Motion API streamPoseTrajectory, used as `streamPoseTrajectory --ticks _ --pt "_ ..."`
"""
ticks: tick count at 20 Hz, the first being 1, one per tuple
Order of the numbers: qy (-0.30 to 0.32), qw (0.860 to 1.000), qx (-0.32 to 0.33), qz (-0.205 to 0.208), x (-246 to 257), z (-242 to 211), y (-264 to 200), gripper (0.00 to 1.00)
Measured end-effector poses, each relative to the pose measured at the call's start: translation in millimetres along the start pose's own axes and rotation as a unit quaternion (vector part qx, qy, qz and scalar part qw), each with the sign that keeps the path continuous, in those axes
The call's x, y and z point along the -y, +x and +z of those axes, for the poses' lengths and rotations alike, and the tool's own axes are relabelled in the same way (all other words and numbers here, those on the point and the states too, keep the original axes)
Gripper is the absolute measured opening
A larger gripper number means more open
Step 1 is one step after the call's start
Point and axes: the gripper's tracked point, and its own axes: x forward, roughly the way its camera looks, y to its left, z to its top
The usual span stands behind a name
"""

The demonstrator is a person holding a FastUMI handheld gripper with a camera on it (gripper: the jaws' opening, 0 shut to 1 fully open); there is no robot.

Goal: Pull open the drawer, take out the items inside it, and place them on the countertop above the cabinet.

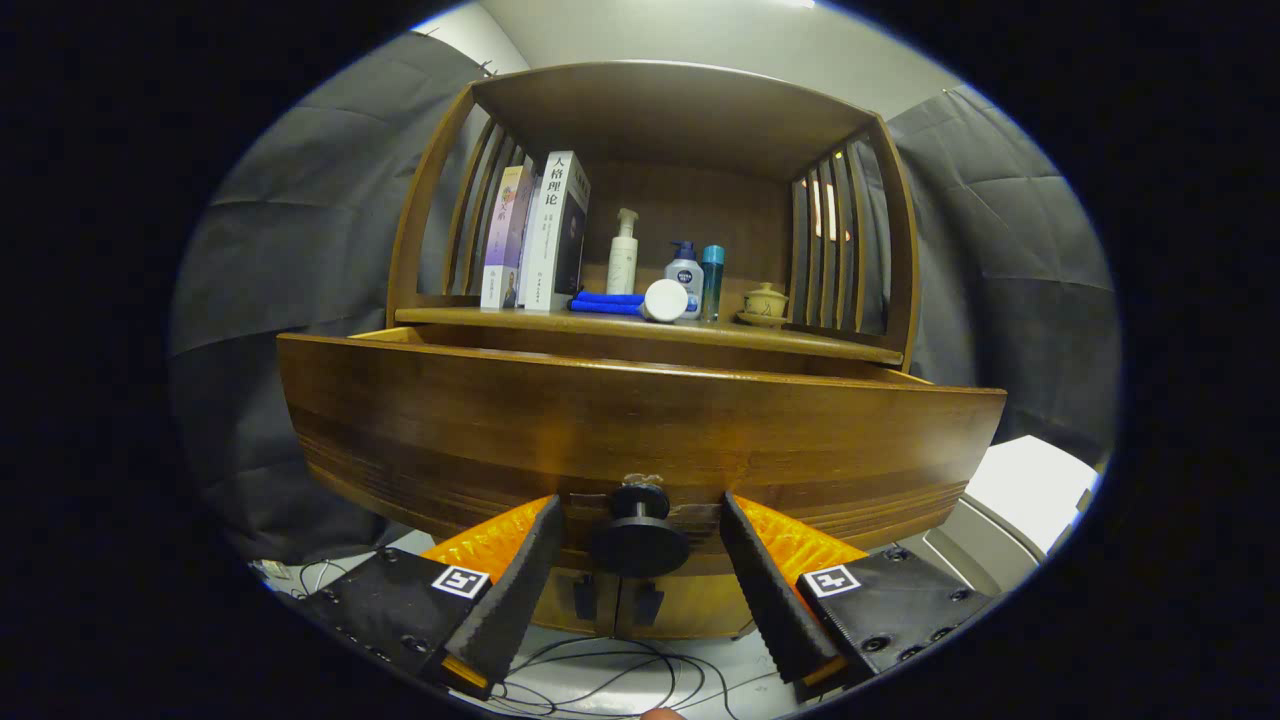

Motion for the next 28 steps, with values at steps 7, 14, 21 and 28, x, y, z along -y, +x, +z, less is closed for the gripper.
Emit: streamPoseTrajectory --ticks 7,14,21,28 --pt "0.005 1.000 -0.009 -0.006 -4 6 24 0.98" --pt "0.009 1.000 -0.016 -0.007 -3 11 55 0.98" --pt "0.012 1.000 -0.017 -0.005 -3 15 78 0.98" --pt "0.018 1.000 -0.015 -0.007 -4 18 94 0.98"
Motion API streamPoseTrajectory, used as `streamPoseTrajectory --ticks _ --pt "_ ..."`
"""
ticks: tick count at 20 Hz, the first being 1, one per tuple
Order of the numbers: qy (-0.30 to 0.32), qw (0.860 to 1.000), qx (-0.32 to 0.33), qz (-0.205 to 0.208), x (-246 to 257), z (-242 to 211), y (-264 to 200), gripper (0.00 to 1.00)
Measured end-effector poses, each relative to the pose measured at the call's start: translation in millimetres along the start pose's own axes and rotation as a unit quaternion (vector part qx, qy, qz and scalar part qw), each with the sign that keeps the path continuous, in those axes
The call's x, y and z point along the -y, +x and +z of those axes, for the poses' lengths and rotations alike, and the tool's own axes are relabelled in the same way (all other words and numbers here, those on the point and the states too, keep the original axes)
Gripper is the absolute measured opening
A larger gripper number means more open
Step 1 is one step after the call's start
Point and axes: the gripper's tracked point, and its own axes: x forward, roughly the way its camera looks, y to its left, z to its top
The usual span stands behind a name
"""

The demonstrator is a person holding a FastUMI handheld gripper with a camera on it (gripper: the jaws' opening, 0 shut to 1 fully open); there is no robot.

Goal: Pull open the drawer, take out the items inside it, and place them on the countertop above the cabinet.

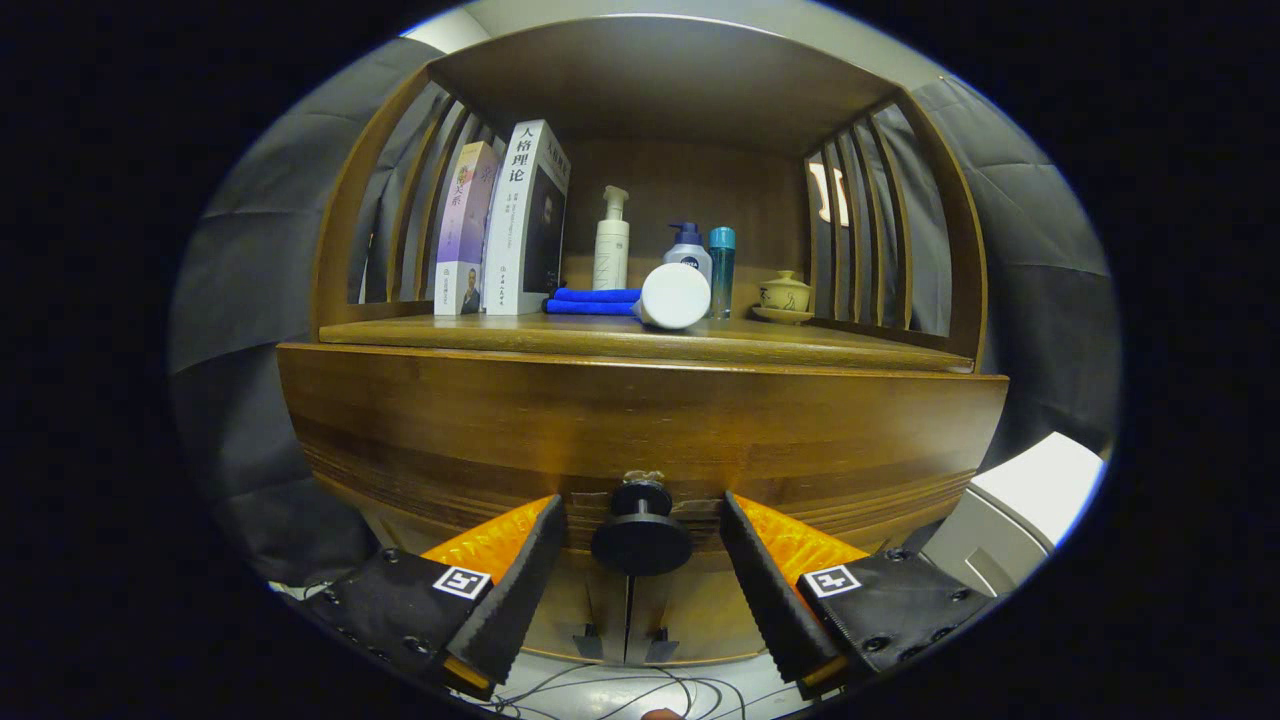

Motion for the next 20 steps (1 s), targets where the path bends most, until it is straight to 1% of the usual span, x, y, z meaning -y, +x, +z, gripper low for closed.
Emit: streamPoseTrajectory --ticks 8,12,13,16,20 --pt "0.001 1.000 0.001 -0.003 -1 5 26 0.98" --pt "-0.010 1.000 0.011 -0.006 0 5 27 0.98" --pt "-0.012 1.000 0.005 -0.014 6 2 24 0.98" --pt "-0.007 1.000 0.015 -0.009 9 12 7 0.98" --pt "-0.019 0.998 0.056 -0.009 22 40 -42 0.98"
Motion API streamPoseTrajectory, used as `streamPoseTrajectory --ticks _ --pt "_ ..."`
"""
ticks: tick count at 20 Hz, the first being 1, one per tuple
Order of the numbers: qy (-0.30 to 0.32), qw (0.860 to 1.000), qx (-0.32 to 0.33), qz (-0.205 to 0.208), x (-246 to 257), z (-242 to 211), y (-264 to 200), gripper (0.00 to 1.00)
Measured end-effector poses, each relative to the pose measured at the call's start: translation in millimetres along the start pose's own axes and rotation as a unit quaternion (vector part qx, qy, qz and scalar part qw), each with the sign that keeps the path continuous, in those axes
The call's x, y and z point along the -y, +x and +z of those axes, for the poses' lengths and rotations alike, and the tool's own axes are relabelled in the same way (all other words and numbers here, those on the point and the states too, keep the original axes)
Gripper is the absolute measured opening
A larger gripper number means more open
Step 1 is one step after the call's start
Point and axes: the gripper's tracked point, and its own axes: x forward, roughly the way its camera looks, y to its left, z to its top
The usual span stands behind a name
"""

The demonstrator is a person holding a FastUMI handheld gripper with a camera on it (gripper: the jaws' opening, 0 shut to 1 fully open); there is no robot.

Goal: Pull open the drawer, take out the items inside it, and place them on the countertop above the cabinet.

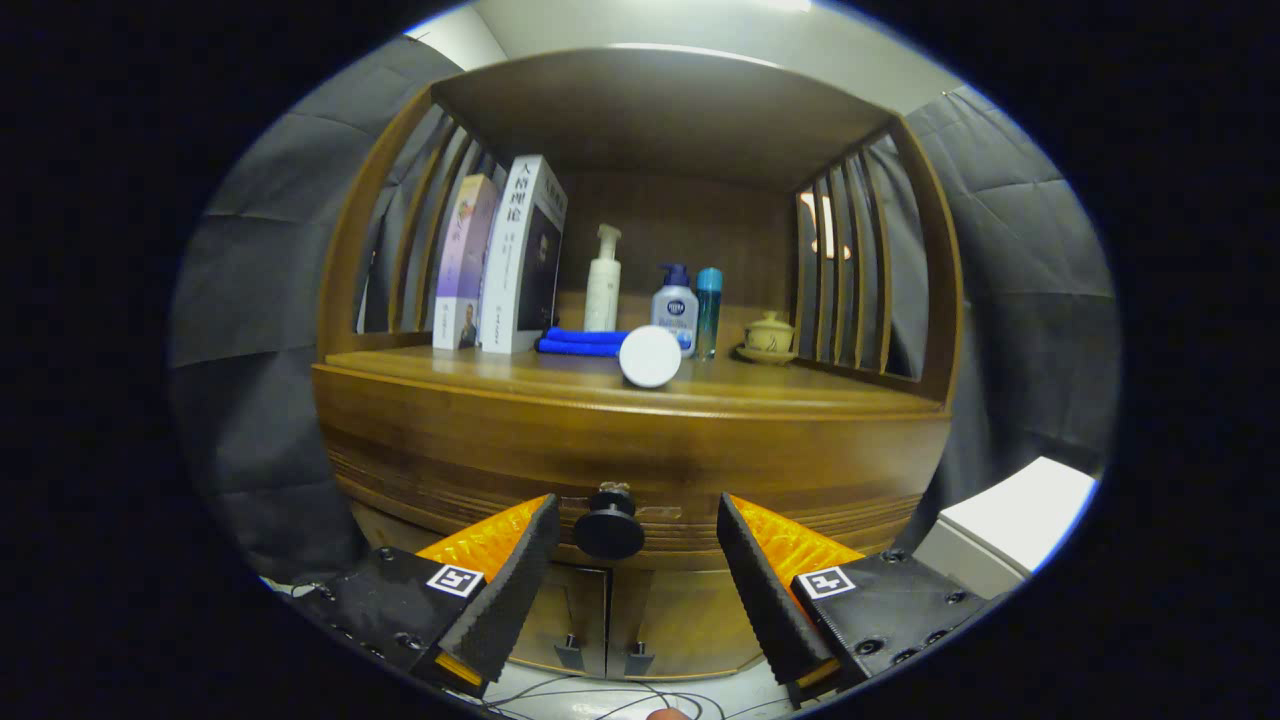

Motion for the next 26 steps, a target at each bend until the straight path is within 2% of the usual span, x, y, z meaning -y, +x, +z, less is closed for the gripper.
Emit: streamPoseTrajectory --ticks 8,13,17,26 --pt "0.053 0.998 0.030 -0.013 21 47 -92 0.98" --pt "0.060 0.997 0.056 -0.012 38 67 -137 0.98" --pt "0.061 0.995 0.074 -0.028 57 75 -155 0.98" --pt "0.069 0.995 0.065 -0.029 64 66 -160 0.97"
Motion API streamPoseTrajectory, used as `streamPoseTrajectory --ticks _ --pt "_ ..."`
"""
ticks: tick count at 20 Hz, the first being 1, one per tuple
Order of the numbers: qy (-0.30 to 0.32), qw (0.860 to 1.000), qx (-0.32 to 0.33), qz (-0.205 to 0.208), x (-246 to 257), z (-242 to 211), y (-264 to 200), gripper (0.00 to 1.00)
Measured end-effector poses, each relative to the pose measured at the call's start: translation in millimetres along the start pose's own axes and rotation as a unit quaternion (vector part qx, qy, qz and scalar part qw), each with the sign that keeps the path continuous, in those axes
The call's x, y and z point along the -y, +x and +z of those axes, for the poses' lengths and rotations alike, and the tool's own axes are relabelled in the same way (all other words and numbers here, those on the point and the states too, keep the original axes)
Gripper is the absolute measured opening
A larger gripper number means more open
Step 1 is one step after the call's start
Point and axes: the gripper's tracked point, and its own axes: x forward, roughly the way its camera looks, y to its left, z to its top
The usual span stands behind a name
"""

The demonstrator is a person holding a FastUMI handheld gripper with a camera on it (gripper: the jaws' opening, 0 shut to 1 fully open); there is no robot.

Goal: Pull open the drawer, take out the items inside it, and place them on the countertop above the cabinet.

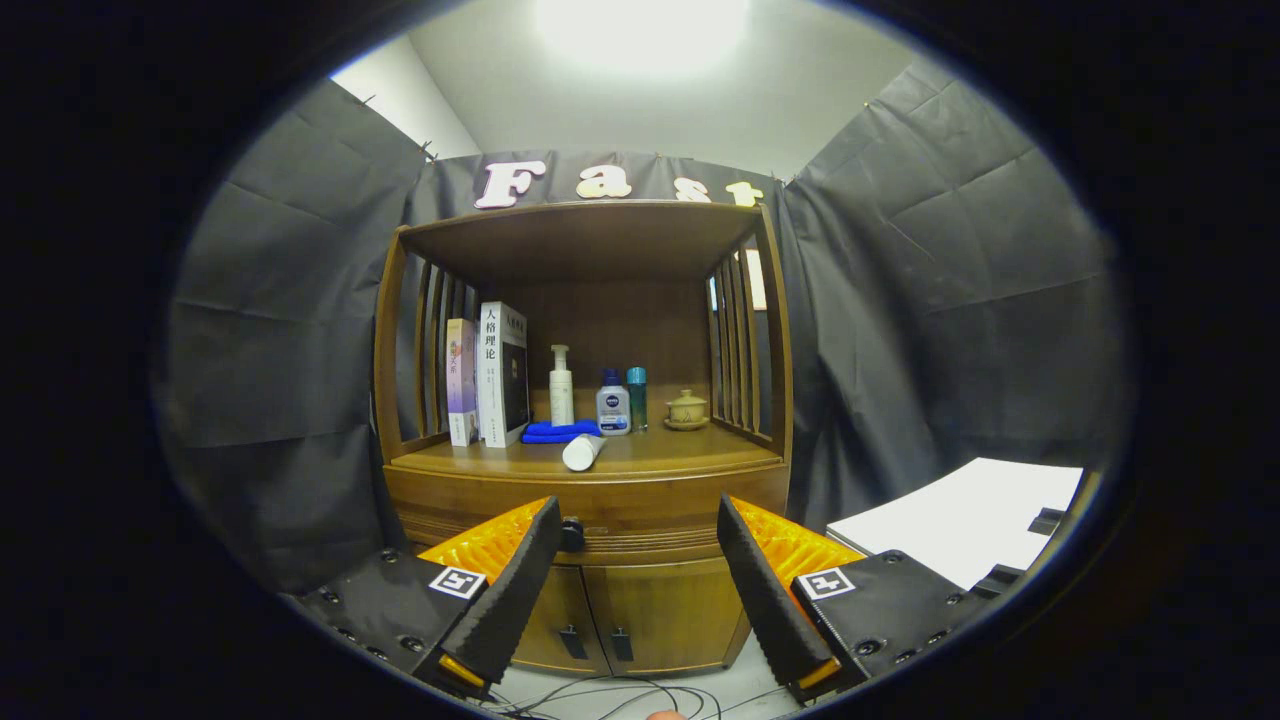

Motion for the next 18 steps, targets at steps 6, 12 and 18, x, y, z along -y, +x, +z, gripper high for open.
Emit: streamPoseTrajectory --ticks 6,12,18 --pt "0.006 1.000 -0.003 0.001 4.1 -1.0 3.1 0.97" --pt "0.010 1.000 -0.010 0.007 5.8 -4.6 4.3 0.97" --pt "0.012 1.000 -0.011 0.008 7.2 -3.2 3.6 0.97"
